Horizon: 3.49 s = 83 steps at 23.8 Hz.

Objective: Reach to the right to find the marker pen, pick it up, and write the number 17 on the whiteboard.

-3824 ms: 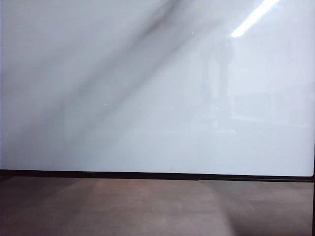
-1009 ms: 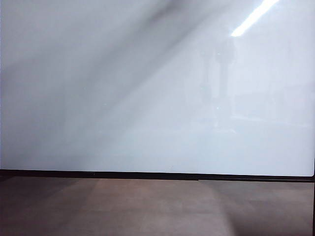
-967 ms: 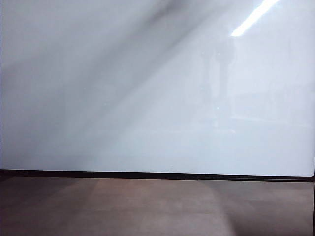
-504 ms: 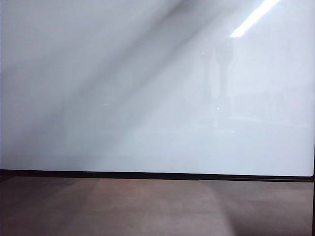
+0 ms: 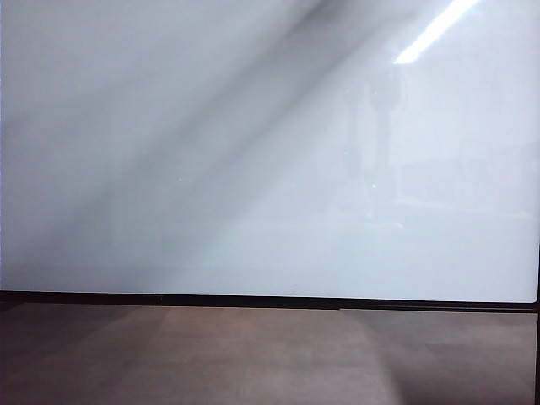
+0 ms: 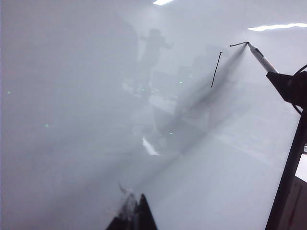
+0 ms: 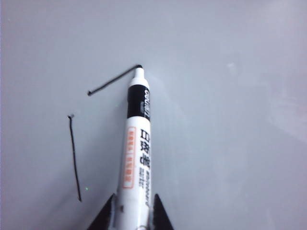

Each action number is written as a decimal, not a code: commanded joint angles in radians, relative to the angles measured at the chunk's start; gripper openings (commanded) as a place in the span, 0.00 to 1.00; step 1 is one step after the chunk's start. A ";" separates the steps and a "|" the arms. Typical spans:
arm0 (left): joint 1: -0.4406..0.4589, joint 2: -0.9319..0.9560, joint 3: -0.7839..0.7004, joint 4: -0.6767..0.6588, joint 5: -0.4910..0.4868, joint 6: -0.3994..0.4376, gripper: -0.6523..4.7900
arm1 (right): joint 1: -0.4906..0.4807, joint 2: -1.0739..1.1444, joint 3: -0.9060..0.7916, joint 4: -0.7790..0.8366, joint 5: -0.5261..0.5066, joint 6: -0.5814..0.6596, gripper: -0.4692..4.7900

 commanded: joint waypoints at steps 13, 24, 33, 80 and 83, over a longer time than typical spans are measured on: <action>0.000 0.002 0.003 0.005 -0.003 -0.003 0.11 | 0.000 0.003 -0.164 -0.016 0.008 0.073 0.08; 0.000 0.002 0.003 0.005 -0.003 -0.003 0.11 | 0.000 0.004 -0.221 -0.010 0.007 0.085 0.08; 0.000 0.002 0.003 0.005 -0.003 -0.003 0.11 | 0.000 0.003 -0.261 -0.008 0.005 0.097 0.08; 0.057 -0.068 -0.507 0.215 0.402 -0.003 0.11 | 0.091 -0.361 -0.367 -0.150 -0.168 0.141 0.08; 0.129 -0.156 -0.589 0.180 0.402 -0.003 0.11 | 0.133 -0.359 -0.367 -0.150 -0.169 0.141 0.08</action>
